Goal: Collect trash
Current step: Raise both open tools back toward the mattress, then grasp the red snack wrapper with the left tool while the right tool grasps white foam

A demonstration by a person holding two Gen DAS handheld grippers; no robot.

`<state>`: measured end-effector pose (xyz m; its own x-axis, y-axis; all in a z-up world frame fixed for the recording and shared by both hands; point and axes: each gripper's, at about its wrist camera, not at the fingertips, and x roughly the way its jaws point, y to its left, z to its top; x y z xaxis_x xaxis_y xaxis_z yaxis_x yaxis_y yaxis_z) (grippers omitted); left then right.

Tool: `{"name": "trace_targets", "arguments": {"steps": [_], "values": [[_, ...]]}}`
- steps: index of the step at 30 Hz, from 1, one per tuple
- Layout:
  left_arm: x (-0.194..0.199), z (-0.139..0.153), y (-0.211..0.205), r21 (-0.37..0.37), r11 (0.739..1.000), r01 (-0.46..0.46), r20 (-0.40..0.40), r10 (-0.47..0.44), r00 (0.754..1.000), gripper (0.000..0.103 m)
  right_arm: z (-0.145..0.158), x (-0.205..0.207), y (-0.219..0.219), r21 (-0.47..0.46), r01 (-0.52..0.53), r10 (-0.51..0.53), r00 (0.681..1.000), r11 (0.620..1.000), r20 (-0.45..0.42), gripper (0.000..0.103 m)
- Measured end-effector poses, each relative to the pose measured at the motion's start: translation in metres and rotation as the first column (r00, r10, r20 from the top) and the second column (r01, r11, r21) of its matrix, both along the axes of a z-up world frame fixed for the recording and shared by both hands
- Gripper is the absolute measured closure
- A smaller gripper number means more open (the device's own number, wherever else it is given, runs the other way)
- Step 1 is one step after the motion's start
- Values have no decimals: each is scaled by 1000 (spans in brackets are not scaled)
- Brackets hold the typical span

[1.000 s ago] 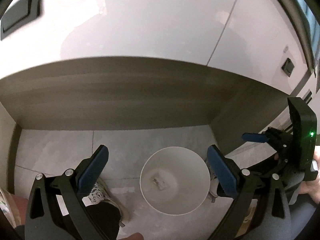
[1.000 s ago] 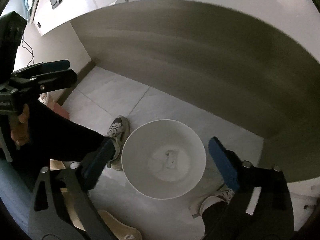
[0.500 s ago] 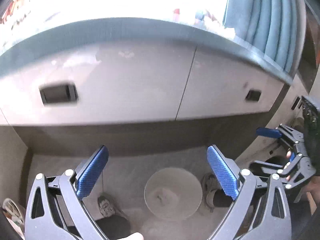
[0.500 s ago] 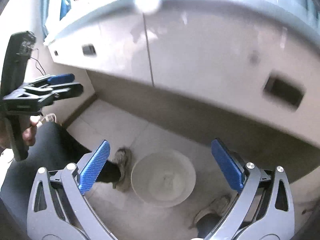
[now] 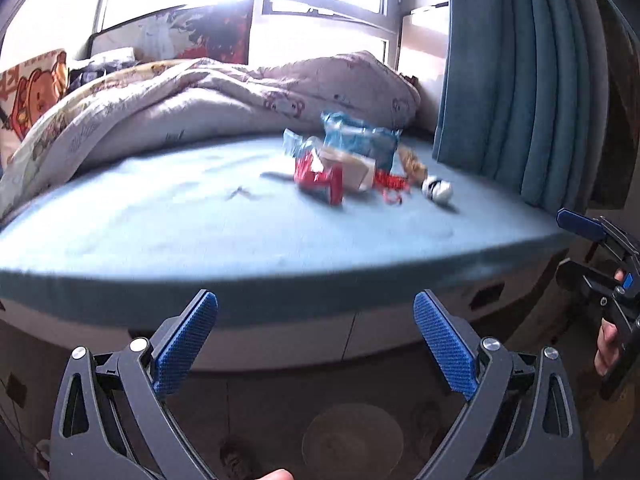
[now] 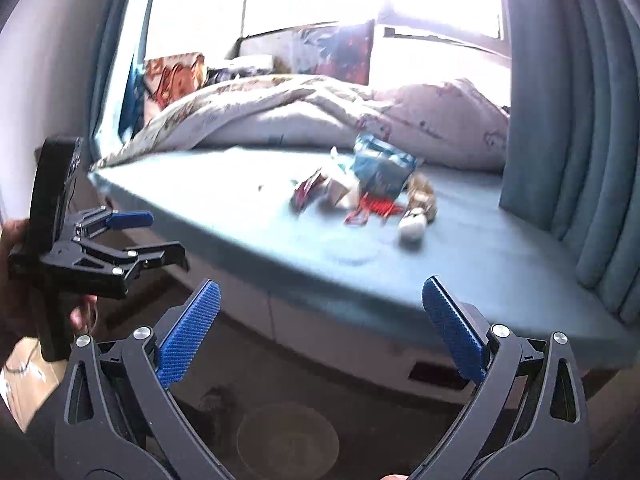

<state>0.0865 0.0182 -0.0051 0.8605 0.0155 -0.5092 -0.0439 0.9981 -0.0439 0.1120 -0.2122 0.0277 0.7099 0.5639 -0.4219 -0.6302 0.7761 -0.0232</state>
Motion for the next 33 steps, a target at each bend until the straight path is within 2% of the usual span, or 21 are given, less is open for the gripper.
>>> {"name": "trace_targets", "arguments": {"steps": [6,13,17,22,24,26,30,33], "values": [[31,9,-2,49,999,3,-10,-3,1000,6,16,34,6,-13,43,-42,999,999,8,5],[105,1,-1,53,999,2,-63,1,998,6,4,89,8,0,80,-79,995,997,-58,5],[143,-3,2,28,1000,5,-91,-2,996,27,-6,117,14,-23,90,-91,992,996,-87,5],[181,-11,6,12,1000,-19,-138,21,990,35,-17,153,20,-50,108,-113,985,993,-131,5],[191,-15,8,-20,1000,-4,-188,0,982,47,-18,161,21,-46,106,-111,984,993,-142,5],[192,-15,7,-15,1000,-1,-198,-2,980,50,-20,168,24,-49,103,-109,983,993,-147,5],[193,-16,11,-22,1000,-4,-203,-1,979,74,-23,175,29,-53,102,-109,982,993,-153,5],[190,-15,16,-48,999,-7,-190,-2,982,80,-24,176,31,-55,105,-112,981,993,-157,5]]}}
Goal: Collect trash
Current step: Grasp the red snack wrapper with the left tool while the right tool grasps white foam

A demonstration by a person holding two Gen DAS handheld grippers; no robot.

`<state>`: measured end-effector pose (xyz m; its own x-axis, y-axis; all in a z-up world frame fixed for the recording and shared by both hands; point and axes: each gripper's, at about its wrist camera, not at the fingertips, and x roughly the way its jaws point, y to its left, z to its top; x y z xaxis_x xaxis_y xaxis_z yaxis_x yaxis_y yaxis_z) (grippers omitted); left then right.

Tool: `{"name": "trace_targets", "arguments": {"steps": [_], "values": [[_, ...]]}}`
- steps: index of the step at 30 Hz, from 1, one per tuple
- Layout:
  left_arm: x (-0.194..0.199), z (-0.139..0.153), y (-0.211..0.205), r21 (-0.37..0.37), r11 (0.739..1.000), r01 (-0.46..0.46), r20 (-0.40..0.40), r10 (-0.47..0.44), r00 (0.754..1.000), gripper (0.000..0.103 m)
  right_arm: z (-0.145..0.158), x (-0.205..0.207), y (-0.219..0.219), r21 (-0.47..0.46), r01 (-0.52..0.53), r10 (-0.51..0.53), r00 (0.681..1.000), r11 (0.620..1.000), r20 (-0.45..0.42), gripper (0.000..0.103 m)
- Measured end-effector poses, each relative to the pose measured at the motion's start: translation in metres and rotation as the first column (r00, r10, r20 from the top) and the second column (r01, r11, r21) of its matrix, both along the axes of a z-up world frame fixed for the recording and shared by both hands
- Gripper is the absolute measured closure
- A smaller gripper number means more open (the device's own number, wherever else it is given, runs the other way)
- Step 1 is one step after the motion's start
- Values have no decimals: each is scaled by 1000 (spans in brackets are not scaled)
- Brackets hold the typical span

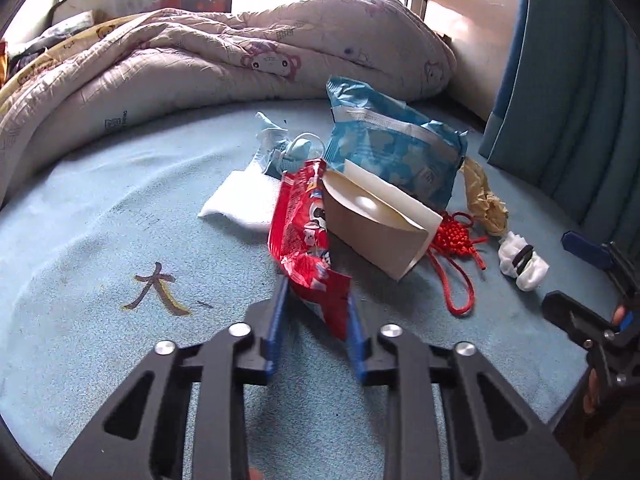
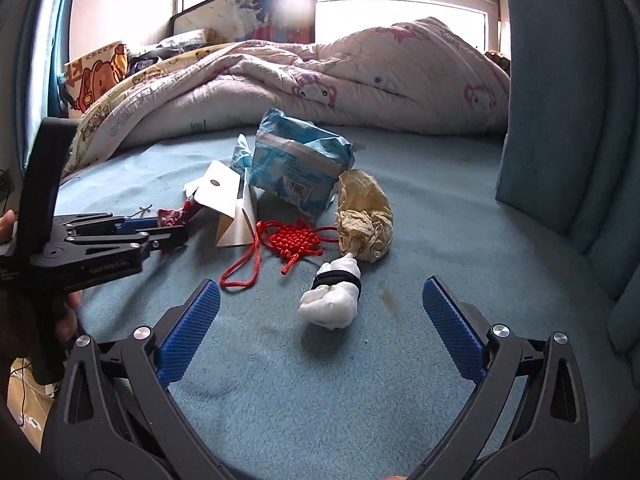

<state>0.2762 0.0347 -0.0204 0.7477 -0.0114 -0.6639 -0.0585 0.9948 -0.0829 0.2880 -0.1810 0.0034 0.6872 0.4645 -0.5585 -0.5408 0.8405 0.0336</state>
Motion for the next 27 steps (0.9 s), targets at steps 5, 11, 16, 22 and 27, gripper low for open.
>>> {"name": "trace_targets", "arguments": {"steps": [5,11,16,22,27], "values": [[-12,2,11,-4,1000,-26,32,26,999,91,-2,-2,6,-16,2,-2,1000,1000,1,5],[-32,13,21,26,998,-50,67,48,997,93,0,6,6,3,46,-46,999,999,-24,12],[-51,17,29,32,998,-47,73,45,996,93,-9,15,6,3,62,-62,994,998,-93,45],[-69,13,36,25,999,-47,66,45,997,93,-17,12,6,6,30,-29,995,1000,-97,77],[-89,14,36,25,999,-39,65,37,997,93,-5,-8,3,18,13,-11,997,1000,-70,78]]}}
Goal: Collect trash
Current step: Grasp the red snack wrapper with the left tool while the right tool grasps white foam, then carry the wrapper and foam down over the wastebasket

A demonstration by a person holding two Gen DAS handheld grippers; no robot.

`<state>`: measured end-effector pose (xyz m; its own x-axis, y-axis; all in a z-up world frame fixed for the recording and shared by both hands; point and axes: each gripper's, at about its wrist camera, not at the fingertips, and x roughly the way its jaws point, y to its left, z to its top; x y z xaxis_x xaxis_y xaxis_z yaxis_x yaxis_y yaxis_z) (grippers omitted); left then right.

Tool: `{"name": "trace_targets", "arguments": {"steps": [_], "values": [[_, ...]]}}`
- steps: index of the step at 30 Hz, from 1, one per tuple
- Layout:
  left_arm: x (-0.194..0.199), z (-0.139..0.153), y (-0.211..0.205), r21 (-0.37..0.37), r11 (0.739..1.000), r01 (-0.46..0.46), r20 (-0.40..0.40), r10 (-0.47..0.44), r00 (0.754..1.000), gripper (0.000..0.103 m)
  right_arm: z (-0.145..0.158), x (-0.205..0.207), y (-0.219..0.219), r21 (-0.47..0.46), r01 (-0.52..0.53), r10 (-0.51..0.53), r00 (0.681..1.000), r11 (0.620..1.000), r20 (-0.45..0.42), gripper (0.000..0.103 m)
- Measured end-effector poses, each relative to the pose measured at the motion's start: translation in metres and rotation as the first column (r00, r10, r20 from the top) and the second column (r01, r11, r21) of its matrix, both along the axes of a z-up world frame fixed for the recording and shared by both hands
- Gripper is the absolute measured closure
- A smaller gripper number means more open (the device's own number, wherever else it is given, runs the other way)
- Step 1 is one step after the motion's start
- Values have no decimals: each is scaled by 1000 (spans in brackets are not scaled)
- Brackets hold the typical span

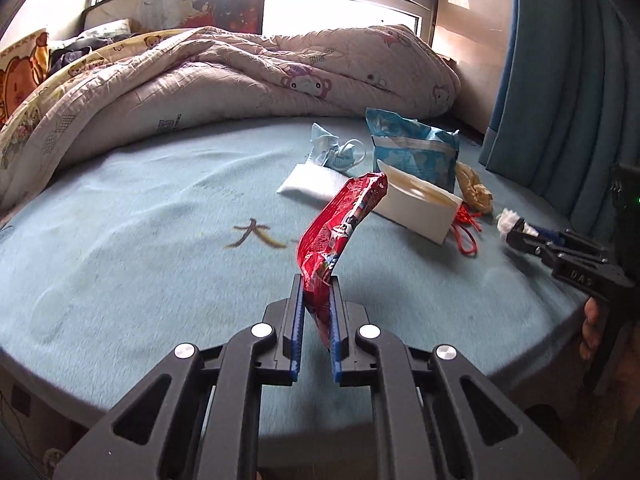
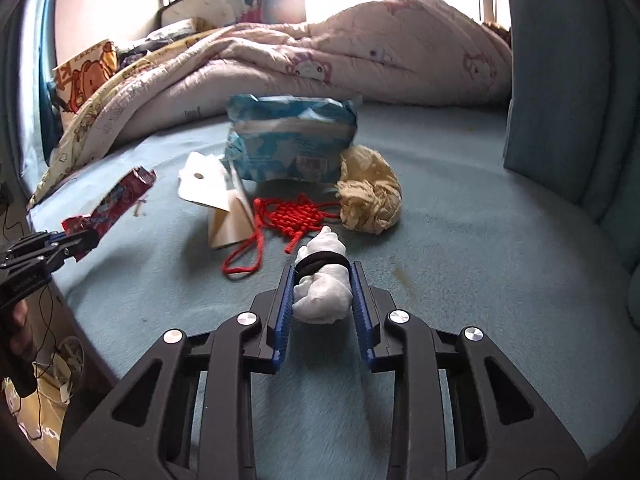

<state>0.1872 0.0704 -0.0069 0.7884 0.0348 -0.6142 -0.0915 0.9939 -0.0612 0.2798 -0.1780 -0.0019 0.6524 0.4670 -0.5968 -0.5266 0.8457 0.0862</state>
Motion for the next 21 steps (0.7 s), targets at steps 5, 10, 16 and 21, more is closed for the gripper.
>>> {"name": "trace_targets", "arguments": {"steps": [5,10,16,21], "values": [[-24,9,-2,2,1000,14,13,-14,1000,93,26,-42,-9,26,-33,32,997,999,69,78],[-66,12,-5,5,999,34,21,-34,999,93,35,-107,-21,44,-97,91,989,994,119,78],[-114,-10,-12,-2,998,58,1,-58,998,93,-7,-184,-23,20,-174,170,979,985,112,78],[-145,-51,-21,-38,997,73,-41,-75,996,93,-74,-224,-18,5,-218,218,976,976,22,78]]}}
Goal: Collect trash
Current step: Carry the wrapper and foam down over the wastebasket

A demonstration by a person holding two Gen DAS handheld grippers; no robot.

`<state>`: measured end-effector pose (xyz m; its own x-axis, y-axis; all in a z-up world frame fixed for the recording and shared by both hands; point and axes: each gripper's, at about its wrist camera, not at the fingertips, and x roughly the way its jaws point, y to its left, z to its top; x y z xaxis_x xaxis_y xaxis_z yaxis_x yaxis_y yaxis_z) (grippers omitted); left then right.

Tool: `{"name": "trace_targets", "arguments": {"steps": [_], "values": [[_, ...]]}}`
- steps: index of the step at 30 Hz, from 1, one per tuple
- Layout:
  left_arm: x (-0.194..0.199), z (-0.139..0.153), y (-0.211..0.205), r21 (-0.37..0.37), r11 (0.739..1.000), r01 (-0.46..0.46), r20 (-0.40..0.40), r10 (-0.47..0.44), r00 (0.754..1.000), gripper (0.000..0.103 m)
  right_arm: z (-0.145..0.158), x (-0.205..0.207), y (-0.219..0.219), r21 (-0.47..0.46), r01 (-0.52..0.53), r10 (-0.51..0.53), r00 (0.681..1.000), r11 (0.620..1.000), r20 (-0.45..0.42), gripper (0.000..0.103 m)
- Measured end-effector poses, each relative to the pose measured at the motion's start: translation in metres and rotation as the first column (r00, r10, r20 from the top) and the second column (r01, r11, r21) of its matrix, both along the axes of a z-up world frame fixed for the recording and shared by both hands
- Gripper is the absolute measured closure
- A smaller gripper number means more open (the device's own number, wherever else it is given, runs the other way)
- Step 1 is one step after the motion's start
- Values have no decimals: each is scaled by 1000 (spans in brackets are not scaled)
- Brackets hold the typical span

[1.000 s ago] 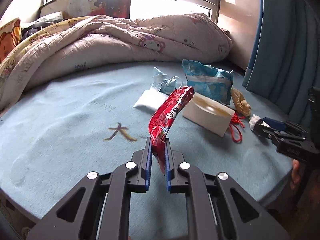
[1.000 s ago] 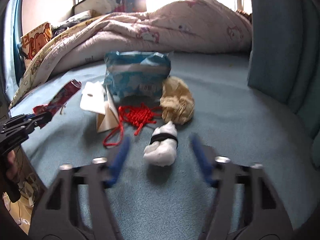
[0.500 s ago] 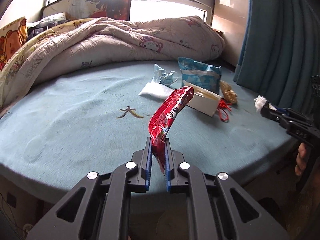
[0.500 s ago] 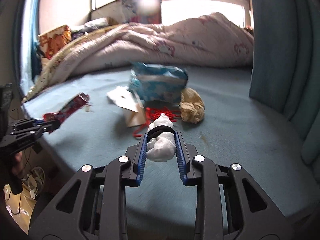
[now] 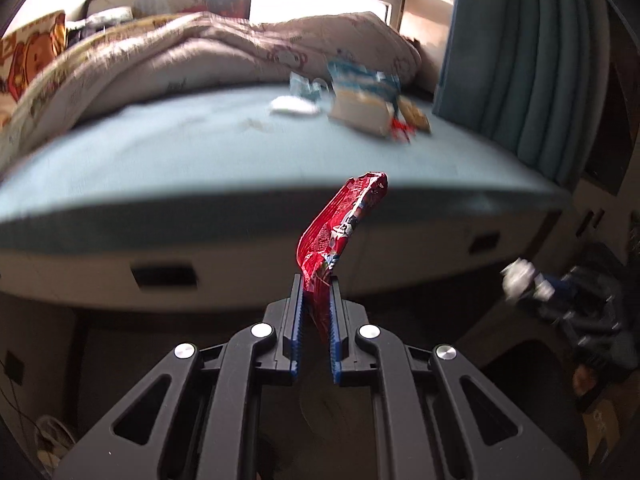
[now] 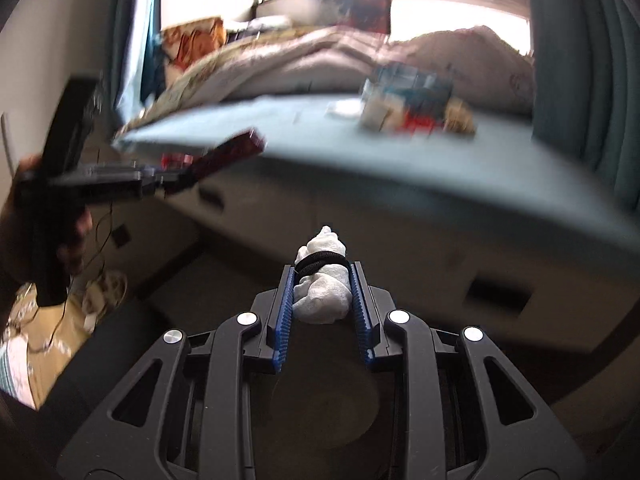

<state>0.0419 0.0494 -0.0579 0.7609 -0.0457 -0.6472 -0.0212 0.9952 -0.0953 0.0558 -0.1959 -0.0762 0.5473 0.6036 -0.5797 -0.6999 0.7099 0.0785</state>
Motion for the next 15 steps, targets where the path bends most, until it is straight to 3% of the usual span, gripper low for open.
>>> {"name": "trace_targets", "arguments": {"steps": [7,12,15], "values": [[-16,-100,-27,-22,999,41,-126,-43,991,93,-80,-10,-6,-62,-5,-1,996,998,-90,78],[-3,-169,-46,-70,994,86,-225,-99,969,93,-117,4,-12,-76,18,-30,987,997,-161,78],[5,-196,-53,-106,987,118,-265,-142,954,93,-127,15,-12,-62,39,-50,980,997,-191,78]]}}
